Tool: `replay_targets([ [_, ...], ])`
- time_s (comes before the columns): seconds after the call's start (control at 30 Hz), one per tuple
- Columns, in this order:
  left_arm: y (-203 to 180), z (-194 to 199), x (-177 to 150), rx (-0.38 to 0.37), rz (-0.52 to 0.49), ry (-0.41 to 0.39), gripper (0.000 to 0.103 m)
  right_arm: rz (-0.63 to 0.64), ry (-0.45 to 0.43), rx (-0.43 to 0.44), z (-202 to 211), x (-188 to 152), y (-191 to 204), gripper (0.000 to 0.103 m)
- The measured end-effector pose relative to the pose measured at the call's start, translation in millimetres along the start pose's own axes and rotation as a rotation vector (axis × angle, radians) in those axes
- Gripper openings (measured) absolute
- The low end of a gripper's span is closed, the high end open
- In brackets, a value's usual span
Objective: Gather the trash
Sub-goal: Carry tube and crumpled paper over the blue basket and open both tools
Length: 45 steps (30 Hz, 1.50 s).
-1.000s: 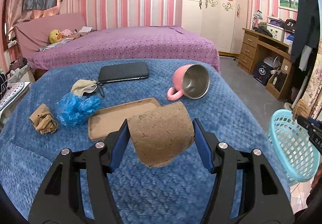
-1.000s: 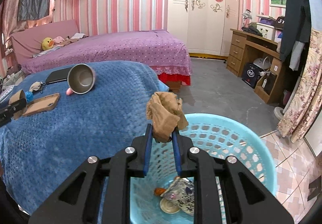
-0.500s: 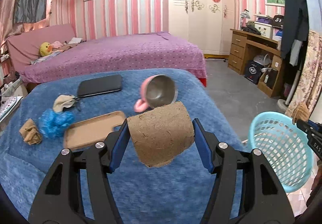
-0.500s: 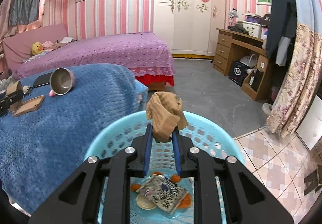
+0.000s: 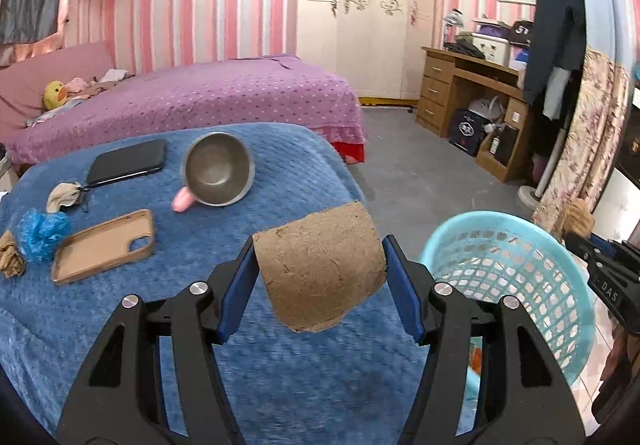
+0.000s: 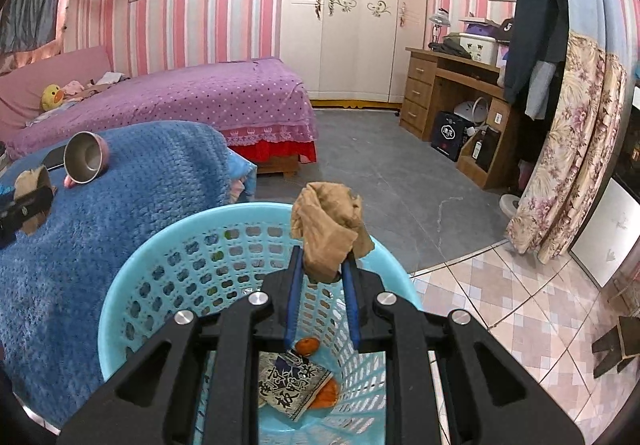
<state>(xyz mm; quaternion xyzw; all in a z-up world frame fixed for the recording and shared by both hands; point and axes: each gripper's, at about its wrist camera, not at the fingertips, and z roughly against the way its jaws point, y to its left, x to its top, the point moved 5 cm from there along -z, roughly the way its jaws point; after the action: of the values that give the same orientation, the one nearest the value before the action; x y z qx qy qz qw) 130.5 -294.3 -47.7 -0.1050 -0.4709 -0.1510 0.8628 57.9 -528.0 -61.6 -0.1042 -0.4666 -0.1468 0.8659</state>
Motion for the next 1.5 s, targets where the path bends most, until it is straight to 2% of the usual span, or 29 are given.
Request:
replay_targets([
  [0.3,-50,-14,-1,-0.074,-0.059,0.042,0.060,-0.030,0.015,-0.014,-5,-3,-18,0.020],
  [0.5,-97,-13,-5,-0.122,-0.160,0.027,0.060,-0.063,0.020,-0.021,-6,-5,-32,0.020],
  [0.67,-112,-28,-6,-0.155,-0.153,0.072,0.060,-0.077,0.026,-0.024,-8,-6,-40,0.020],
  [0.83,-115,-42,-11,-0.145,-0.171,0.098,0.061,-0.077,0.029,-0.023,-8,-7,-41,0.020],
  [1.0,-112,-49,-14,-0.123,-0.193,0.104,0.066,-0.077,0.043,-0.020,-11,-9,-39,0.020],
  [1.07,-112,-48,-13,-0.102,-0.205,0.090,0.075,-0.076,0.042,-0.020,-11,-9,-39,0.020],
  [1.23,-101,-43,-8,-0.046,-0.203,0.053,0.089,-0.069,0.047,-0.019,-13,-8,-38,0.020],
  [1.5,-67,-37,0,0.019,-0.154,0.025,0.097,-0.047,0.053,-0.008,-16,-6,-29,0.020],
])
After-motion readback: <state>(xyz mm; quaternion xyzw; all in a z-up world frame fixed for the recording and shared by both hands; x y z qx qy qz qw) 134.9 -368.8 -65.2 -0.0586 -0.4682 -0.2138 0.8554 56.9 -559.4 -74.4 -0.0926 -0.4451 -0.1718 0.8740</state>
